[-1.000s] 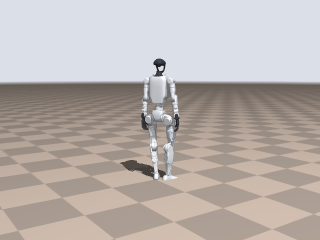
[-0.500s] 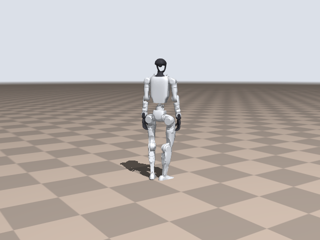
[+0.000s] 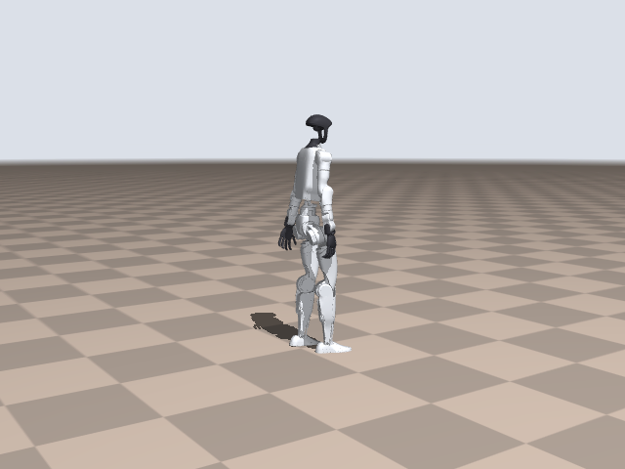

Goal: Upper body actions

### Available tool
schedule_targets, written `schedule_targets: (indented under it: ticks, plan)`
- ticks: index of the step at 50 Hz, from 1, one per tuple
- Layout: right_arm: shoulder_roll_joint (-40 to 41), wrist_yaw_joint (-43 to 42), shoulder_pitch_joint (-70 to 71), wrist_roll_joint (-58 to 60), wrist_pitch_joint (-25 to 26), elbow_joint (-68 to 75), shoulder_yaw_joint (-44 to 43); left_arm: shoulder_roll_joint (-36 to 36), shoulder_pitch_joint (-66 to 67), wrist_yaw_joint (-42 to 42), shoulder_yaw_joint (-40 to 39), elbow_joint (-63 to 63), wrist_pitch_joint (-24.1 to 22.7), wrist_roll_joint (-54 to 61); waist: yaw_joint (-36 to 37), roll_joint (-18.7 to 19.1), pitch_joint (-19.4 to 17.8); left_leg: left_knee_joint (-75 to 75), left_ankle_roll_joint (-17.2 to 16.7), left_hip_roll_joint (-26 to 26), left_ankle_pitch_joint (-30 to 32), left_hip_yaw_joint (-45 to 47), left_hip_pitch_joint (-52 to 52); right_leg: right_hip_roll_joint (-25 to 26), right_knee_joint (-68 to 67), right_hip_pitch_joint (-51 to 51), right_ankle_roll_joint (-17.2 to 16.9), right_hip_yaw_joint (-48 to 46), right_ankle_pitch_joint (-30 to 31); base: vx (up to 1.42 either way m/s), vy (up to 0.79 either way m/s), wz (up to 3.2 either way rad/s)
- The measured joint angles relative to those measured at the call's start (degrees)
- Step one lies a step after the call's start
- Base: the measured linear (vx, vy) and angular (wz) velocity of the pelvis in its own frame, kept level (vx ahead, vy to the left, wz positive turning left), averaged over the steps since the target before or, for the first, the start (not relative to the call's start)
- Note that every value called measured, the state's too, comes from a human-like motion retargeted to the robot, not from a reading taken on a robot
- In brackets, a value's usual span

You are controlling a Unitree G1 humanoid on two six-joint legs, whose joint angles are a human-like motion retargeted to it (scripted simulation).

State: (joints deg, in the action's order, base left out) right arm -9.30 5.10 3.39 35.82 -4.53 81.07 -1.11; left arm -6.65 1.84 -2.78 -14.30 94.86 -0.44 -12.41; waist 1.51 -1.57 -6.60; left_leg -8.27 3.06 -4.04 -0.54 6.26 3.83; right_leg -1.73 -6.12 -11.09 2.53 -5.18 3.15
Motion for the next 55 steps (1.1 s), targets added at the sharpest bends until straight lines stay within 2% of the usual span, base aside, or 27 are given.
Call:
schedule_targets:
  ticks: [2, 5, 7, 13, 16, 18, 20, 21, 23, 27, 30, 33, 35, 36, 38, 40, 42, 45, 48, 53, 55]
  plan:
    - [0.3, 0.8, -0.1, -1.2, -0.8, 0.2, -0.2, -1.3, 0.0, 0.4, 0.4, 0.0, 0.6, -1.6, -0.2, 0.0, 0.3, 1.4, 0.3, 1.2, -0.6, 6.0, -1.0, -1.9, -0.4, -0.6, -0.2, -10.7, -3.9, -0.32, 0.02, -2.84]
    - [0.2, 3.4, -0.9, -1.2, -0.5, 0.7, -0.6, -2.1, 0.6, 1.4, 0.0, -0.2, 0.4, -2.5, 1.6, 0.2, 1.5, 3.7, 0.2, 3.3, -1.5, 16.7, -2.8, -3.6, -0.4, -0.5, 1.4, -27.0, -7.7, -0.25, 0.01, -3.25]
    - [-0.3, 3.5, -1.1, -0.8, -0.2, 1.4, -0.7, -2.0, 1.3, 0.5, -0.6, -0.8, -0.5, -1.0, 2.3, 0.5, 2.1, 4.6, -0.2, 4.3, -2.5, 24.0, -4.3, -3.8, -0.4, 0.1, 1.5, -33.8, -9.6, -0.33, -0.04, -3.27]
    - [-1.8, 0.4, 0.0, -1.3, 1.6, 5.4, -1.5, -1.0, 2.3, -2.3, -4.9, -2.8, -1.4, 2.3, 1.7, 1.5, 4.1, 4.7, -2.9, 6.3, -6.6, 42.8, -8.2, -5.0, -1.0, 5.7, -0.4, -58.9, -15.3, -0.31, -0.05, -3.2]
    - [-2.6, 0.1, 0.1, -2.9, 2.3, 7.3, -3.3, -0.6, 2.9, -1.8, -5.0, -3.6, -1.5, 2.4, 3.1, 1.6, 6.1, 4.4, -5.0, 5.9, -8.4, 49.0, -9.4, -3.8, 1.7, 10.2, -1.5, -75.6, -15.5, -0.18, -0.1, -3.32]
    - [-3.1, 0.2, 0.0, -3.9, 2.6, 8.2, -4.8, -0.4, 2.9, -1.7, -4.5, -4.0, -1.3, 1.9, 4.6, 1.5, 7.4, 4.4, -6.7, 5.0, -9.4, 53.4, -10.4, -3.2, 2.7, 11.3, -2.8, -81.0, -14.0, -0.14, -0.16, -3.23]
    - [-3.5, 0.0, -0.1, -4.8, 3.0, 9.0, -6.2, 0.0, 2.5, -2.0, -4.1, -4.3, -1.2, 1.1, 5.2, 1.9, 8.6, 4.5, -8.3, 4.6, -10.0, 56.4, -10.9, -2.9, 2.3, 10.3, -3.3, -80.3, -12.3, -0.13, -0.21, -2.62]
    - [-3.6, -0.3, 0.0, -5.0, 3.2, 9.4, -6.8, 0.2, 2.4, -2.1, -3.9, -4.6, -1.2, 1.0, 4.2, 2.4, 9.1, 4.4, -8.9, 4.7, -10.1, 57.6, -11.2, -2.6, 2.1, 9.5, -2.3, -78.0, -11.8, -0.11, -0.23, -1.89]
    - [-3.7, -0.9, 0.0, -5.5, 3.8, 10.4, -7.8, 0.6, 2.1, -2.5, -3.2, -5.2, -1.2, 1.2, 1.5, 3.4, 10.2, 4.3, -10.0, 4.9, -10.0, 59.6, -11.8, -1.8, 2.3, 8.6, -1.1, -75.3, -11.8, -0.07, -0.22, -1.15]
    - [-3.6, -2.1, -0.7, -7.7, 4.8, 13.0, -10.5, 1.4, 0.4, -3.4, -1.4, -6.9, -1.4, 0.5, -5.0, 5.7, 11.7, 3.4, -10.5, 5.8, -8.3, 61.7, -13.6, -0.8, 3.4, 9.2, -1.9, -74.3, -13.0, -0.01, -0.2, -0.43]
    - [-3.8, -1.8, -2.6, -11.5, 5.1, 15.5, -11.9, 2.5, -1.4, -3.8, -0.5, -8.3, -1.8, -1.0, -4.2, 4.6, 12.9, 0.4, -8.7, 5.3, -3.1, 61.2, -15.7, -2.4, 3.7, 9.4, -2.7, -69.6, -13.1, 0.15, -0.18, -1.27]
    - [-3.5, -2.1, -4.8, -14.6, 7.0, 16.3, -12.0, 3.7, -1.5, -5.1, -0.2, -10.7, -2.7, -2.4, 2.5, -1.1, 13.5, -6.2, -1.8, 3.0, 2.7, 61.0, -17.4, -7.4, 3.6, 8.0, -2.0, -59.2, -12.2, 0.22, -0.17, -2.53]
    - [-3.0, -2.2, -4.6, -14.6, 8.1, 16.3, -11.7, 4.0, -1.1, -4.9, 0.8, -12.5, -3.6, -1.2, 6.4, -4.7, 11.9, -13.4, 0.6, 2.8, 4.0, 57.4, -17.1, -10.7, 3.0, 7.3, -1.3, -51.7, -11.3, 0.11, -0.19, -2.74]
    - [-2.6, -1.9, -3.5, -13.4, 8.1, 16.3, -11.5, 4.0, -1.3, -4.6, 1.0, -12.9, -4.0, -0.1, 7.3, -5.2, 10.6, -17.4, -0.7, 3.6, 3.1, 53.2, -15.7, -11.2, 2.9, 7.3, -1.0, -48.8, -11.0, 0.0, -0.23, -2.5]
    - [-2.0, -0.8, -1.3, -10.3, 7.7, 15.2, -10.8, 3.9, -2.0, -4.4, 0.9, -12.9, -4.4, 1.4, 8.2, -5.1, 8.6, -24.9, -4.2, 4.0, 1.2, 42.4, -10.6, -10.7, 3.1, 7.3, -0.2, -43.6, -10.2, -0.06, -0.16, -2.29]
    - [-1.6, 0.9, -0.2, -7.0, 6.9, 11.7, -9.4, 4.1, -2.2, -4.6, 0.3, -12.0, -4.0, 1.6, 7.9, -4.2, 7.9, -28.9, -5.8, 3.4, 0.0, 34.5, -5.7, -9.9, 3.5, 6.9, 0.3, -39.1, -9.5, -0.03, -0.05, -2.02]
    - [-1.2, 2.6, 0.5, -4.7, 5.5, 7.8, -7.1, 4.0, -1.9, -4.9, -0.4, -10.8, -3.4, 1.3, 6.6, -3.8, 8.1, -29.1, -3.8, 5.6, -1.4, 35.3, -4.3, -9.7, 3.5, 6.1, 0.6, -35.1, -9.0, 0.05, 0.0, -1.8]
    - [-0.2, 3.7, 1.3, -2.0, 3.7, 3.1, -4.0, 3.7, -0.7, -4.5, -0.9, -9.3, -3.1, 0.6, 5.0, -3.2, 8.3, -24.3, -1.1, 7.1, -2.8, 36.8, -2.7, -9.1, 3.0, 5.1, 0.8, -29.8, -8.5, 0.08, 0.0, -1.89]
    - [1.1, 3.5, 1.9, -1.2, 2.8, 0.3, -2.5, 3.6, -0.1, -3.7, -0.9, -7.9, -2.7, -0.2, 5.3, -1.3, 7.4, -16.9, -3.0, 5.4, -4.2, 28.8, 0.9, -6.7, 2.8, 5.1, 1.0, -25.5, -7.8, 0.09, -0.02, -2.07]
    - [2.1, 4.4, 1.4, -4.0, 2.9, 0.4, -2.3, 3.9, -0.1, -3.2, 0.0, -6.4, -2.2, -0.6, 7.8, 1.9, 4.9, -3.7, -6.0, 1.9, -6.9, 9.6, 3.9, -1.7, 2.9, 7.0, 1.5, -17.8, -7.3, 0.17, 0.03, -1.93]
    - [1.8, 4.5, 1.2, -4.4, 3.3, 2.1, -2.5, 4.4, 0.1, -3.1, -0.1, -6.4, -2.3, -0.8, 8.8, 2.7, 4.2, 1.3, -4.7, 1.5, -1.1, 9.7, 2.8, -0.3, 2.7, 8.0, 1.4, -14.4, -7.2, 0.24, 0.09, -1.61]
